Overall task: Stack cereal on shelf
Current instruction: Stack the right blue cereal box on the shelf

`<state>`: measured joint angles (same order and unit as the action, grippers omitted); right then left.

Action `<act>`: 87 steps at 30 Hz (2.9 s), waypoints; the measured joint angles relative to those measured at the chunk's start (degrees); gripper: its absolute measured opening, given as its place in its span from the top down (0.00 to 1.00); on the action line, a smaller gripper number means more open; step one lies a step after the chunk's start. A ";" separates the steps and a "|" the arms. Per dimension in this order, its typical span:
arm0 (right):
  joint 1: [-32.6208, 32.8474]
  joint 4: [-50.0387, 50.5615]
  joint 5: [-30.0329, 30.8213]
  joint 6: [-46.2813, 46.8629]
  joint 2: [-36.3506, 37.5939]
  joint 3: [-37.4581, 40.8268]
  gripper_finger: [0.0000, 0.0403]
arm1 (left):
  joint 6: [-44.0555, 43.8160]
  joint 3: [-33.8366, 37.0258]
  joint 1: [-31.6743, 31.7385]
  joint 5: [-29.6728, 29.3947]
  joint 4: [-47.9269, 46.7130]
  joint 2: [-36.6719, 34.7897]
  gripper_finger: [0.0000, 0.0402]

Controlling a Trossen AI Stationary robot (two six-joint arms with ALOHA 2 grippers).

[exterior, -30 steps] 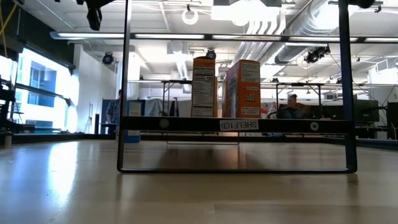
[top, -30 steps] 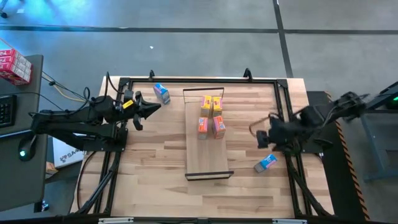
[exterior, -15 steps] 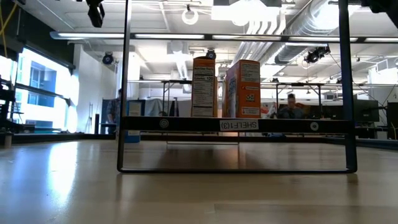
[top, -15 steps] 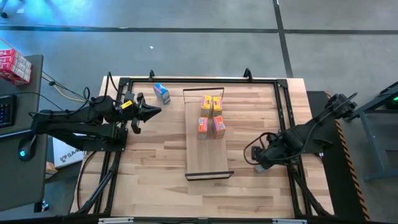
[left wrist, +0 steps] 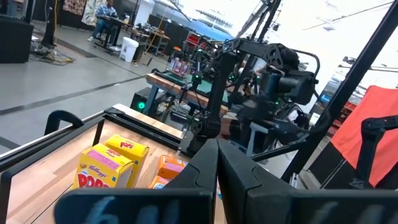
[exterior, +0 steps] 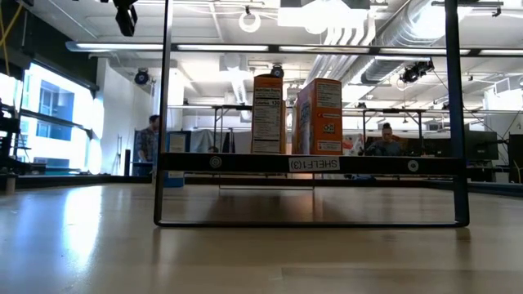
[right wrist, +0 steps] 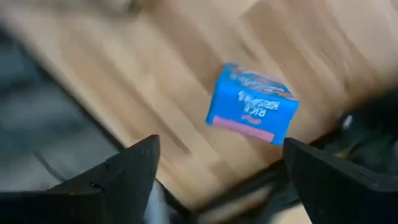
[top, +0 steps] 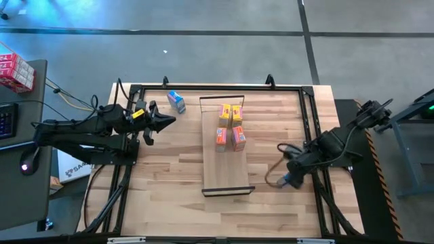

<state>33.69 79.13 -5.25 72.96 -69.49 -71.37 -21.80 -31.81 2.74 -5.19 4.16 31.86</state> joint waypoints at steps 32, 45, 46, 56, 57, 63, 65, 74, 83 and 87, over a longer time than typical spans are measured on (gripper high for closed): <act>1.25 -13.60 0.43 -58.94 -0.53 21.43 0.18 | -3.61 -0.02 0.01 -3.14 0.00 0.00 1.00; 1.21 -16.98 1.78 -58.48 -0.53 21.97 0.43 | -3.54 -0.02 0.02 -3.13 -0.04 0.00 1.00; 1.21 -16.98 1.57 -58.46 -0.53 21.97 0.47 | -3.54 -0.02 0.02 -3.13 -0.04 0.00 1.00; 0.46 -16.37 0.10 -56.13 -0.58 15.71 0.71 | -3.50 -0.02 0.02 -3.11 -0.04 0.00 1.00; 0.00 -15.72 0.10 -55.77 -0.58 13.70 0.72 | -3.49 -0.02 0.01 -3.11 -0.04 0.00 1.00; -4.59 -14.66 5.88 -47.67 -1.04 0.46 0.73 | -2.02 -0.02 0.01 -3.11 -0.03 0.00 1.00; -6.78 -14.14 6.92 -42.43 -2.47 -3.38 0.73 | -1.62 -0.02 0.02 -3.11 -0.03 0.00 1.00; -15.80 -7.22 3.23 -29.17 -17.70 -19.51 0.73 | -1.51 -0.02 0.01 -3.09 0.11 0.00 1.00; -21.77 -5.23 2.92 -18.29 -28.40 -26.41 0.73 | 1.53 -0.02 0.02 -3.06 0.31 0.00 1.00; -22.82 -4.57 -0.65 -12.54 -31.10 -26.43 0.73 | 1.07 -0.64 0.02 -2.95 0.50 -0.01 1.00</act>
<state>10.86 74.56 -5.90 60.42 -100.59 -97.80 -20.73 -32.46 2.76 -8.14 4.67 31.84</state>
